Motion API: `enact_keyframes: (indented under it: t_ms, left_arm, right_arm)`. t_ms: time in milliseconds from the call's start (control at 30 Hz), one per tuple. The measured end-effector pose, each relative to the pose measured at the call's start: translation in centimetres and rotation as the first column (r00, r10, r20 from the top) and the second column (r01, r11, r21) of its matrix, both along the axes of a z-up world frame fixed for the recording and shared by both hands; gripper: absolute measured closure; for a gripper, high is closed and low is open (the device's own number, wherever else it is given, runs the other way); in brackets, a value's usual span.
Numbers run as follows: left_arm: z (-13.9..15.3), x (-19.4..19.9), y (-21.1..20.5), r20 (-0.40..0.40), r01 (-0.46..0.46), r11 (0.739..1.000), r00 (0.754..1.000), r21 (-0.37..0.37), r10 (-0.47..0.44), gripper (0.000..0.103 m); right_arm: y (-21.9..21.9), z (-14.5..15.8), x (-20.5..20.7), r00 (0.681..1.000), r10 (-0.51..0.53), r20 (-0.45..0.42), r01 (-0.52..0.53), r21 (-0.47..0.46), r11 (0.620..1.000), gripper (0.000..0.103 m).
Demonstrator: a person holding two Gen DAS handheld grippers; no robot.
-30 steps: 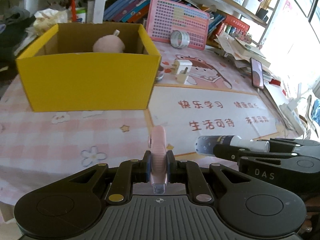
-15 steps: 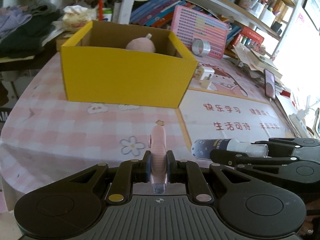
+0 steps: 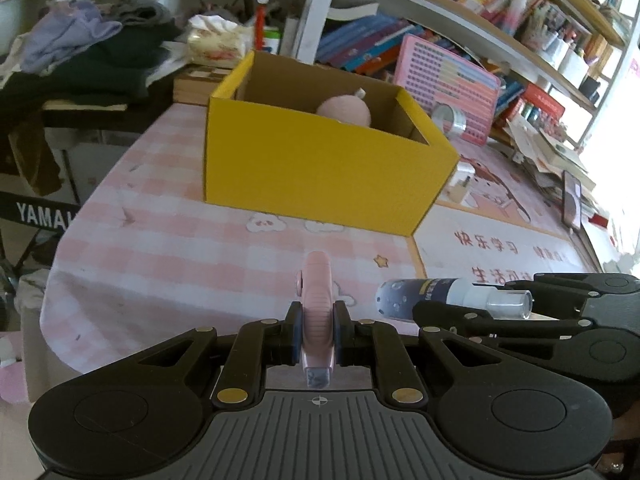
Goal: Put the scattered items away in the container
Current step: 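Lift the pink cylinder and the bottle with both tools toward the box, then open the left tool to drop the cylinder while the right tool releases the bottle into the box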
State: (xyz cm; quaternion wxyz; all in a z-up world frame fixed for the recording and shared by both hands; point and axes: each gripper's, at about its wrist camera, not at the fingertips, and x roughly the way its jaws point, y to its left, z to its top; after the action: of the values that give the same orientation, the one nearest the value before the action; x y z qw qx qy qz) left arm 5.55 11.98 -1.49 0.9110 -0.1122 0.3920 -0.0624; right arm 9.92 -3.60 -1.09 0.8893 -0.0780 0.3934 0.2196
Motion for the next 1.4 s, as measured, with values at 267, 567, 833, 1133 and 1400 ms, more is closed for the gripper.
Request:
enact_keyframes:
  t_ms: [267,567,833,1133,1400]
  left_arm:
    - [1.7,0.8,0.9,0.069,-0.05,0.998,0.996,0.026,0.048,0.09]
    - [5.4,3.2,1.4,0.213,-0.136,0.989,0.97,0.065,0.119,0.09]
    - [7.8,7.3,1.1,0.287,-0.15,0.986,0.95,0.071,0.124,0.09]
    - [7.2,15.4,0.1,0.221,-0.085,0.992,0.973,0.092,0.063,0.09]
    - [3.2,22.3,-1.3,0.041,-0.004,0.978,0.999,0.209,-0.004,0.09]
  right_arm:
    - [1.3,1.7,1.6,0.993,0.076,0.093,-0.079,0.028,0.996,0.072]
    - [1.2,6.1,4.7,0.955,0.15,0.256,-0.176,0.081,0.981,0.072]
    - [-0.7,9.2,8.8,0.942,0.11,0.318,-0.163,0.144,0.976,0.072]
    - [-1.7,7.5,16.0,0.957,0.14,0.253,-0.166,0.085,0.982,0.072]
    - [1.2,2.2,22.3,0.968,0.243,0.056,-0.241,-0.026,0.97,0.072]
